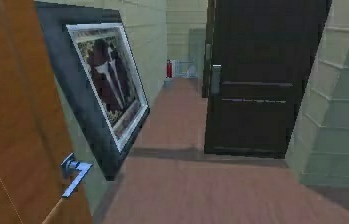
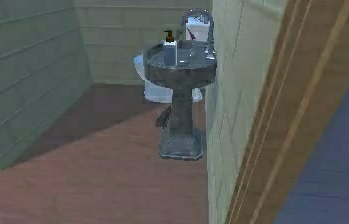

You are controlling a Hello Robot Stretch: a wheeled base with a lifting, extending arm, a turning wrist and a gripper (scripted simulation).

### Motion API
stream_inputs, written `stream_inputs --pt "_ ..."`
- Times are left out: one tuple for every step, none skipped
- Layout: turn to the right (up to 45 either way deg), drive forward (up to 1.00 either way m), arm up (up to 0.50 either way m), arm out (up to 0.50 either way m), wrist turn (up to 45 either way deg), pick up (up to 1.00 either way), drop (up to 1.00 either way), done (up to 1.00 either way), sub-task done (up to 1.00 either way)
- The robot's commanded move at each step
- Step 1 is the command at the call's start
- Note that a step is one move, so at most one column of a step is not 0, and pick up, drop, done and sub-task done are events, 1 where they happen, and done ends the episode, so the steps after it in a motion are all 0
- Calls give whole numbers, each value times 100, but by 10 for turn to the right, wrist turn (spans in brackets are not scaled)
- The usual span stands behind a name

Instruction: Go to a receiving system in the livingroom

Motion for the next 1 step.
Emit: stream_inputs --pt "0 100 0 0 0 0 0 0 0"
